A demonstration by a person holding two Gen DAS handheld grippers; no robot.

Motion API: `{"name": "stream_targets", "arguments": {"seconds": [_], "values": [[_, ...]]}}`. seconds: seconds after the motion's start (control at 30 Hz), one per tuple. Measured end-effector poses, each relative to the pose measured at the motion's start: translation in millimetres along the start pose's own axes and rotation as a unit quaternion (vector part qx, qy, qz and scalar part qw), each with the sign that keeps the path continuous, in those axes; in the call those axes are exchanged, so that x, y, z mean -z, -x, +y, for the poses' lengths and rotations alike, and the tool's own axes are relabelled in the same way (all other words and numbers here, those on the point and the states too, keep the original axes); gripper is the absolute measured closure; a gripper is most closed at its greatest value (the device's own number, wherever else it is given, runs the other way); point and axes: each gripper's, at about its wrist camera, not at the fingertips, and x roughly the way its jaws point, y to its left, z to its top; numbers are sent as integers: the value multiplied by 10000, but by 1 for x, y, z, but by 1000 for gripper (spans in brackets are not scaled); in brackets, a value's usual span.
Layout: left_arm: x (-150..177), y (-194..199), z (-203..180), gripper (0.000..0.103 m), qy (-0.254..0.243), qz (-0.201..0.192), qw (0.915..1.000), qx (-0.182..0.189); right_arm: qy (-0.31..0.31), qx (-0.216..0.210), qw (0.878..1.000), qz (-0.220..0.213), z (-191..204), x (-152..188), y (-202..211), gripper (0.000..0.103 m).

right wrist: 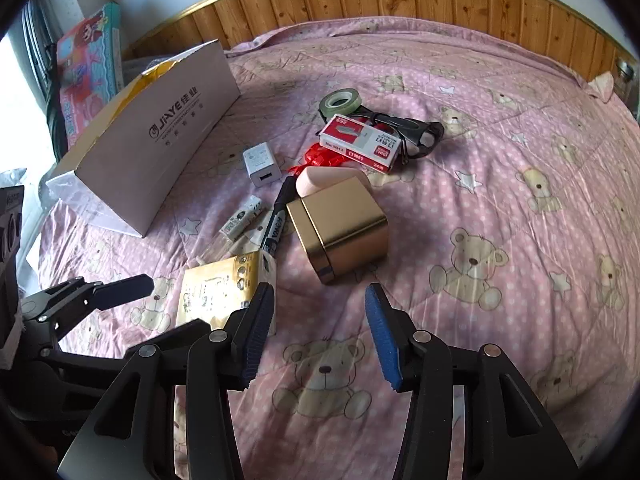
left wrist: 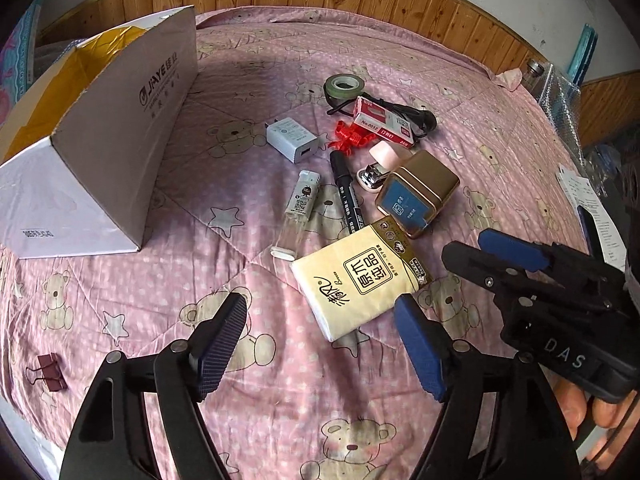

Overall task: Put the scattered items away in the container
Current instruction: 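Grasp the cream snack box with the left tool while the right tool grasps the gold tin, then carry the snack box and gold tin with both tools over the white box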

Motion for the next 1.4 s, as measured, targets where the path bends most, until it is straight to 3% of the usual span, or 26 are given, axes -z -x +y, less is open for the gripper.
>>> {"name": "stream_targets", "arguments": {"seconds": [0.17,0.3,0.47,0.6,0.67,0.7,0.73,0.8,0.93,1.0,1.17,1.3,1.4], "values": [[-2,-26,-1,25,77,132,9985,532,89,-41,9997,219,-10,-17,-29,51],[1,-28,-20,29,-98,323,9940,1040,-320,-2,9993,189,-39,-26,-30,53],[-3,-18,-21,28,-142,-15,9972,731,-453,-110,9988,167,-47,-31,-28,52],[0,-37,-22,28,-117,306,9955,894,-92,176,9997,121,-35,-40,-39,44],[3,-38,-28,28,-249,235,9967,731,-134,155,9996,176,-38,-44,-48,44],[4,-38,-30,30,-316,251,9970,659,-171,118,9996,197,-39,-45,-52,44],[5,-38,-31,41,-323,233,9974,599,-204,90,9995,210,-42,-45,-54,43],[2,-37,-27,52,-219,232,9978,577,-304,53,9992,255,-47,-45,-58,43],[1,-33,-16,66,79,252,9970,734,-604,35,9977,301,-52,-47,-52,43],[1,-30,-13,68,171,241,9962,822,-709,22,9972,235,-50,-51,-46,43],[3,-27,-8,63,284,274,9954,870,-847,229,9959,205,-43,-59,-47,38],[7,-32,-10,40,400,291,9939,987,-914,410,9946,261,-40,-67,-62,36],[10,-33,-15,37,314,253,9947,949,-1050,308,9933,364,-48,-68,-71,36]]}}
